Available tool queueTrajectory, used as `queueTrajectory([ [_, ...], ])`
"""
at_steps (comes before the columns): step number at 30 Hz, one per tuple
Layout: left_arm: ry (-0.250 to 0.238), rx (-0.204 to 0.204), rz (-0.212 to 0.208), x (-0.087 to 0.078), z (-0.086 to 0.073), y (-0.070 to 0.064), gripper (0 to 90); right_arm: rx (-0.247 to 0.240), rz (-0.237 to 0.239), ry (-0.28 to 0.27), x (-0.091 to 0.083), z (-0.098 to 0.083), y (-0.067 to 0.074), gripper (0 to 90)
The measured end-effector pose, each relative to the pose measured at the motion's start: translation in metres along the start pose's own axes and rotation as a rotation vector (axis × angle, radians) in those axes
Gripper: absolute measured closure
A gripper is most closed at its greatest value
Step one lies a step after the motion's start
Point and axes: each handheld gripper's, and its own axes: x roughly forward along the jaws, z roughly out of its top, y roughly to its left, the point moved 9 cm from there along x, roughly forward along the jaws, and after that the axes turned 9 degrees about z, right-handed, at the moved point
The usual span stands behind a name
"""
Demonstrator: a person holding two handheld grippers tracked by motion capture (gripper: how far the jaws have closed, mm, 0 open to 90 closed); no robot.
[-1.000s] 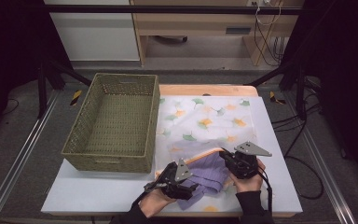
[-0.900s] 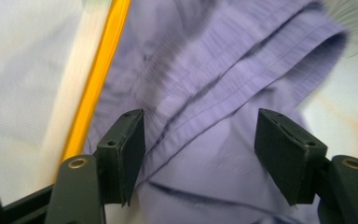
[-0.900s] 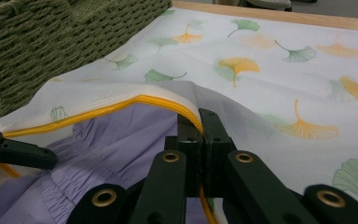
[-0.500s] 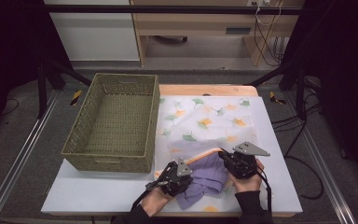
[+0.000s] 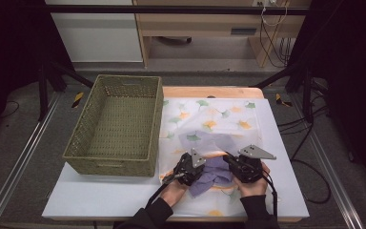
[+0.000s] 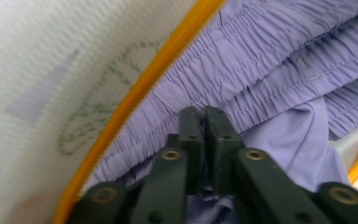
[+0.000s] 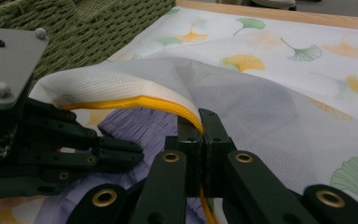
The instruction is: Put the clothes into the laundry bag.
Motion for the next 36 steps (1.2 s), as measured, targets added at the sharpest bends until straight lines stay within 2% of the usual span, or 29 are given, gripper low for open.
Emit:
queueTrajectory([
  [1, -0.008, 0.005, -0.013, -0.002, 0.000, -0.001, 78.8, 0.000, 0.000, 0.000, 0.000, 0.000, 0.000, 88.4],
  [3, -0.027, 0.036, -0.005, -0.008, 0.001, -0.003, 68.1, -0.004, 0.003, 0.002, 0.000, 0.000, 0.000, 88.4],
  [8, -0.058, 0.074, -0.075, -0.033, 0.000, -0.014, 43.8, 0.003, 0.000, -0.006, -0.001, 0.001, 0.000, 88.2],
  [12, -0.006, 0.106, -0.110, -0.042, -0.013, -0.019, 39.7, 0.003, -0.002, -0.006, -0.002, 0.001, -0.001, 88.2],
  [14, 0.027, 0.107, -0.110, -0.039, -0.021, -0.019, 43.7, 0.002, -0.002, -0.004, -0.001, 0.001, -0.001, 88.3],
  [16, 0.059, 0.097, -0.121, -0.032, -0.028, -0.019, 52.4, 0.001, -0.002, -0.001, -0.001, 0.000, -0.001, 88.3],
  [17, 0.048, 0.087, -0.121, -0.031, -0.028, -0.019, 54.1, 0.001, -0.003, 0.000, 0.000, 0.000, -0.001, 88.3],
  [19, 0.039, 0.074, -0.125, -0.030, -0.026, -0.020, 64.3, 0.001, -0.003, 0.001, 0.000, 0.000, -0.001, 88.3],
  [20, 0.044, 0.097, -0.102, -0.029, -0.026, -0.019, 73.8, 0.002, -0.001, 0.001, 0.000, 0.000, -0.001, 88.4],
  [21, 0.040, 0.101, -0.095, -0.028, -0.025, -0.019, 73.8, 0.002, -0.001, 0.001, 0.000, 0.000, -0.001, 88.4],
  [24, 0.047, 0.090, -0.088, -0.024, -0.022, -0.018, 83.0, 0.000, 0.000, 0.002, 0.000, 0.000, 0.000, 88.4],
  [28, 0.046, 0.072, -0.073, -0.016, -0.014, -0.016, 84.2, 0.002, -0.002, 0.003, 0.001, 0.000, 0.000, 88.4],
  [33, 0.006, 0.069, -0.002, 0.002, 0.000, -0.016, 84.0, 0.002, 0.002, 0.002, 0.000, 0.000, 0.000, 88.4],
  [34, 0.003, 0.080, 0.009, 0.005, 0.002, -0.015, 83.6, 0.002, 0.002, -0.001, 0.000, 0.001, 0.000, 88.4],
  [36, -0.014, 0.068, 0.019, 0.011, 0.006, -0.013, 83.2, 0.005, 0.002, -0.001, -0.001, 0.001, 0.000, 88.4],
])
